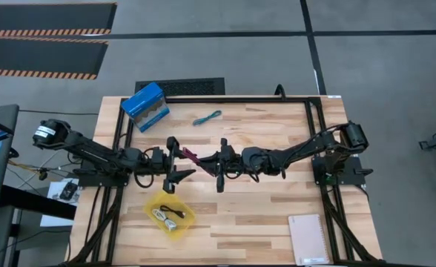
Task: Pick and place USB-C Cables
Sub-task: Put the pink charger cable into the yellow bin
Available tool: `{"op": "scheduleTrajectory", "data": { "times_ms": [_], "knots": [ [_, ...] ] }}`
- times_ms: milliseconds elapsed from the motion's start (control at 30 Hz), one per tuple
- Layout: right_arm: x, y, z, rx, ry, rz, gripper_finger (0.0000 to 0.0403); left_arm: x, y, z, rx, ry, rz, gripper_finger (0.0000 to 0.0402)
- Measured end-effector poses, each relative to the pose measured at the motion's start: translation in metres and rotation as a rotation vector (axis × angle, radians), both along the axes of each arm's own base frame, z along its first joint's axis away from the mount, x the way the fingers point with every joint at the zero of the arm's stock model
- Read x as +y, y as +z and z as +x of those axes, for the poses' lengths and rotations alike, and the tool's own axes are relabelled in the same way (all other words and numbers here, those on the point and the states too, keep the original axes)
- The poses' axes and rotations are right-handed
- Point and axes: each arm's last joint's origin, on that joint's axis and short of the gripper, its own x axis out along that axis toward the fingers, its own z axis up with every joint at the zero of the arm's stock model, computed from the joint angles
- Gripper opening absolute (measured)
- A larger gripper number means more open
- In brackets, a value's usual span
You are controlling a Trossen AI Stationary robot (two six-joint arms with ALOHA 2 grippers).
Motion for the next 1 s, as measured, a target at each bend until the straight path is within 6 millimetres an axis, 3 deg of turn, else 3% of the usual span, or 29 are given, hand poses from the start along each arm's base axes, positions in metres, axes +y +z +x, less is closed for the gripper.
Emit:
{"op": "scheduleTrajectory", "data": {
  "times_ms": [333, 633, 1000],
  "knots": [
    [0.0, 0.0, 0.0, 0.002, 0.0, -0.001, 0.0039, 0.008, 0.0, 0.001, 0.004, 0.056, -0.015, 0.0017],
    [-0.001, -0.007, 0.0, 0.077, -0.003, -0.005, 0.0072, 0.009, -0.006, 0.003, 0.059, 0.081, -0.033, 0.0004],
    [0.005, -0.014, -0.001, 0.149, 0.027, -0.012, 0.0235, 0.012, 0.008, -0.017, 0.105, 0.087, -0.031, 0.0001]
  ]
}}
